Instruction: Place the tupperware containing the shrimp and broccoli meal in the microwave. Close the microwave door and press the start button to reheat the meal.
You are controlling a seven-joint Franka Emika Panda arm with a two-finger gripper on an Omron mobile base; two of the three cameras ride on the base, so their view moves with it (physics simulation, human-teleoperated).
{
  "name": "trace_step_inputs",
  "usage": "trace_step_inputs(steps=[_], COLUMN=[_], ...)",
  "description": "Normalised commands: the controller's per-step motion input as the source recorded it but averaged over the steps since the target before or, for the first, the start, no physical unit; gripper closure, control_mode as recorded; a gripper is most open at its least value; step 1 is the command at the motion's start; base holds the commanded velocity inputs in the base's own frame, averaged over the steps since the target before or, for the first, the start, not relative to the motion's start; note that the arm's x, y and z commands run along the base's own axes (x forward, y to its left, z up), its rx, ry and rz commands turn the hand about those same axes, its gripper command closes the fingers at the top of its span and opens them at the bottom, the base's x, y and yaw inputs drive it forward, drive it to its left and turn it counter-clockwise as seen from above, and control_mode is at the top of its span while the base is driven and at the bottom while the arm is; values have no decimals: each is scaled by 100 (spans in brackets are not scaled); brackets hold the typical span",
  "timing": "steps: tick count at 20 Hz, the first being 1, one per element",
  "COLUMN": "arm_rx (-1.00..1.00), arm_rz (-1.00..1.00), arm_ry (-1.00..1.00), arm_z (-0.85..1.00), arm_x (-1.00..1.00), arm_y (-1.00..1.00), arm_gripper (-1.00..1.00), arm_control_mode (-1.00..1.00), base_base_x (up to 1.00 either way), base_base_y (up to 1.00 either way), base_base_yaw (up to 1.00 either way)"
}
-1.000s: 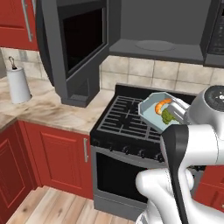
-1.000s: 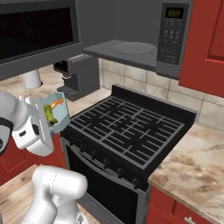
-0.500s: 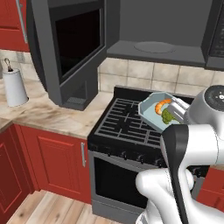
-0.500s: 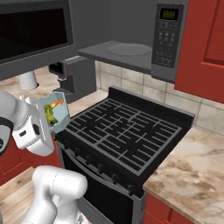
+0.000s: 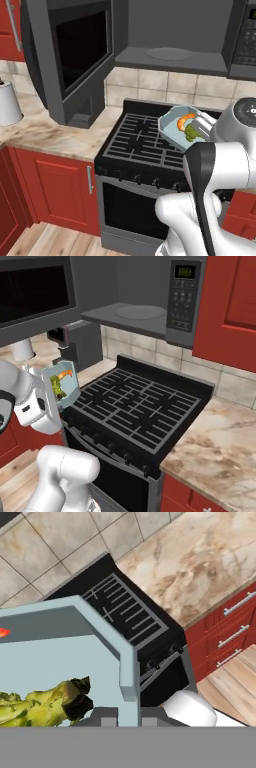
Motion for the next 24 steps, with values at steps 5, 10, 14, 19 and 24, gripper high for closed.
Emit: trace_step_inputs(steps=[5, 10, 14, 19, 24], arm_rx=[0, 0, 0, 0, 0], arm_rz=[0, 0, 0, 0, 0], arm_ry=[0, 0, 0, 0, 0], arm_z=[0, 0, 0, 0, 0], arm_x=[0, 0, 0, 0, 1], arm_y=[0, 0, 0, 0, 0], arm_gripper=[100, 100, 100, 100, 100], arm_control_mode=[100, 100, 100, 100, -100], base_base_x=[31, 22, 30, 18, 2], base_base_y=[19, 44, 39, 6, 0], base_base_yaw=[-16, -11, -10, -11, -2])
